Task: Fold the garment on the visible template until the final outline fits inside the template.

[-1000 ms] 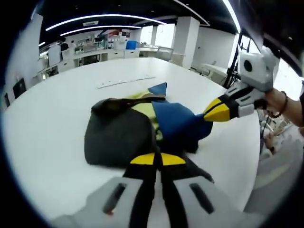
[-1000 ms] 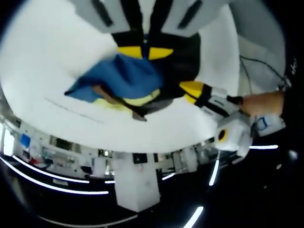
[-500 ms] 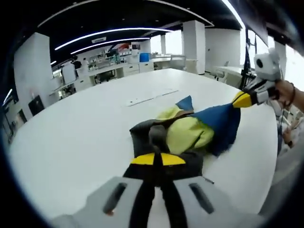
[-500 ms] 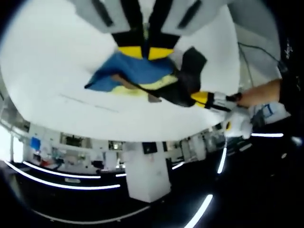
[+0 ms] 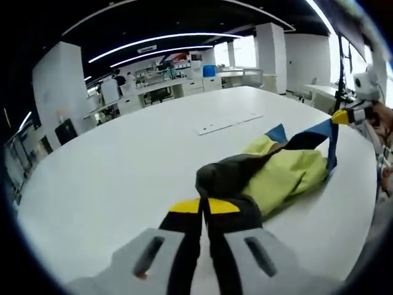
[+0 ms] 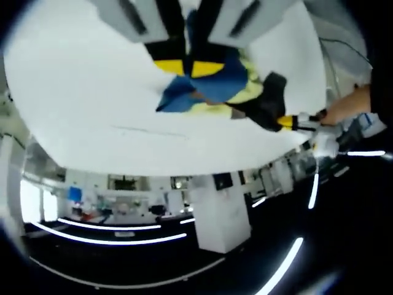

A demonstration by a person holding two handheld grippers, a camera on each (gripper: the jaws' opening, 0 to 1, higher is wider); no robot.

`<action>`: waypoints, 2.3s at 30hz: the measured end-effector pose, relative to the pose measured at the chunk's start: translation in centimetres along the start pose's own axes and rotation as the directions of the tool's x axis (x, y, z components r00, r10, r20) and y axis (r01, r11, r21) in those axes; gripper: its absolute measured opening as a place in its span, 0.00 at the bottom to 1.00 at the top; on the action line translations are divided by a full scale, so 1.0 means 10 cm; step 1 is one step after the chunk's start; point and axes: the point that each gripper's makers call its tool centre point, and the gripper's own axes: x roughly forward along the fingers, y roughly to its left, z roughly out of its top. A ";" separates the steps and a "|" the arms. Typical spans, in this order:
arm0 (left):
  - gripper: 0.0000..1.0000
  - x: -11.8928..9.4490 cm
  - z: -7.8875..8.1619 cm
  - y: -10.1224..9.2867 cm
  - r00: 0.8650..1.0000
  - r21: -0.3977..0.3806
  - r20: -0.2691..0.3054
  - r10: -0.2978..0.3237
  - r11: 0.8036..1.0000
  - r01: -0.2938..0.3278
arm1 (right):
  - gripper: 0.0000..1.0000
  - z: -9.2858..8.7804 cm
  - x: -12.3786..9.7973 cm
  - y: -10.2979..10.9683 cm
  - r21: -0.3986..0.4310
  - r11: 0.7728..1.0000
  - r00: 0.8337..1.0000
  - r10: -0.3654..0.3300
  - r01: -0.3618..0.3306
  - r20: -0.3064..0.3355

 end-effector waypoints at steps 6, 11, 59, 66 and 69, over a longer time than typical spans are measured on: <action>0.00 0.09 -0.10 0.30 0.998 -0.053 -0.032 0.049 0.997 -0.051 | 0.00 -0.01 -0.01 -0.30 0.103 0.993 0.998 -0.066 0.064 0.021; 0.00 0.18 -0.23 0.49 0.995 -0.106 -0.070 0.075 0.991 -0.082 | 0.00 -0.04 -0.04 -0.51 0.163 0.981 0.994 -0.106 0.101 0.022; 0.00 0.50 -0.71 1.29 0.950 -0.074 -0.237 0.203 0.971 -0.227 | 0.00 -0.80 -0.68 -2.02 0.191 0.828 0.846 -0.489 0.526 -0.210; 0.00 0.51 -0.67 1.30 0.951 -0.061 -0.228 0.207 0.972 -0.226 | 0.00 -0.83 -0.69 -2.08 0.174 0.832 0.844 -0.488 0.526 -0.222; 0.00 0.49 -0.67 1.29 0.953 -0.076 -0.224 0.205 0.971 -0.226 | 0.00 -0.81 -0.69 -2.04 0.036 0.861 0.845 -0.488 0.507 -0.219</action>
